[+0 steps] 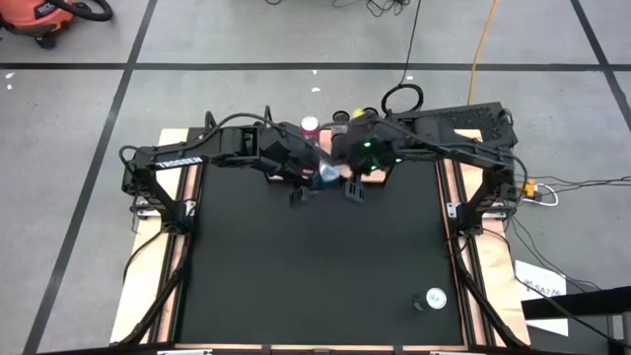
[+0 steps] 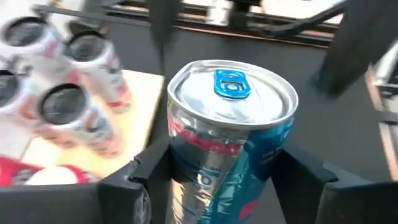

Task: Place canned beverage on shelf
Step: Put the top blue soda can on the shelf

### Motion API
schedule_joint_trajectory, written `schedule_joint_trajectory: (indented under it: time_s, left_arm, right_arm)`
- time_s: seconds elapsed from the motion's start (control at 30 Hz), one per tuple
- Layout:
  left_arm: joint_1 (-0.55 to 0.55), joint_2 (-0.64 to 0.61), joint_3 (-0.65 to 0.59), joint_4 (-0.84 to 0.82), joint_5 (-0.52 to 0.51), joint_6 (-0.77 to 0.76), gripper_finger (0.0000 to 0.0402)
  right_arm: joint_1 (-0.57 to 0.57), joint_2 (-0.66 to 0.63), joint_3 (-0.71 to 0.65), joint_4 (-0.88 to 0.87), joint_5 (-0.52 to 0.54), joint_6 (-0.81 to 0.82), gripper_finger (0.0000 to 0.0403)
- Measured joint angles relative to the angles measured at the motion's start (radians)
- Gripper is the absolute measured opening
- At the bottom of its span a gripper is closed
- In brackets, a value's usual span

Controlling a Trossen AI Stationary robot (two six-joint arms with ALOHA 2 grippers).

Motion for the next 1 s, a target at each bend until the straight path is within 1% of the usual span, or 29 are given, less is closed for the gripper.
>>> schedule_joint_trajectory:
  time_s: [0.13, 0.23, 0.33, 0.43, 0.5, 0.7, 0.83, 1.0]
  left_arm:
    - [0.004, -0.039, 0.000, -0.004, -0.071, 0.001, 0.0214]
    - [0.010, -0.081, 0.001, 0.009, -0.101, 0.001, 0.0214]
    - [0.023, -0.125, 0.002, 0.025, -0.144, 0.000, 0.0214]
    - [0.033, -0.177, 0.002, 0.089, -0.182, -0.003, 0.0214]
    - [0.039, -0.208, 0.002, 0.129, -0.191, -0.003, 0.0214]
    - [0.042, -0.242, 0.002, 0.235, -0.180, -0.003, 0.0214]
    - [0.042, -0.242, 0.003, 0.260, -0.174, -0.021, 0.0214]
    - [0.042, -0.240, 0.002, 0.331, -0.144, -0.025, 0.0214]
  right_arm:
    - [-0.005, -0.048, -0.001, 0.052, 0.152, 0.107, 0.0316]
    - [0.006, -0.089, -0.021, 0.152, 0.184, 0.116, 0.0324]
    - [0.010, -0.120, -0.071, 0.235, 0.209, 0.102, 0.0325]
    - [0.010, -0.136, -0.151, 0.369, 0.208, 0.095, 0.0323]
    - [0.011, -0.137, -0.200, 0.463, 0.186, 0.086, 0.0323]
    - [0.014, -0.128, -0.281, 0.688, 0.181, 0.038, 0.0323]
    - [0.012, -0.127, -0.299, 0.745, 0.159, 0.028, 0.0323]
    - [0.000, -0.125, -0.299, 0.736, 0.155, 0.024, 0.0322]
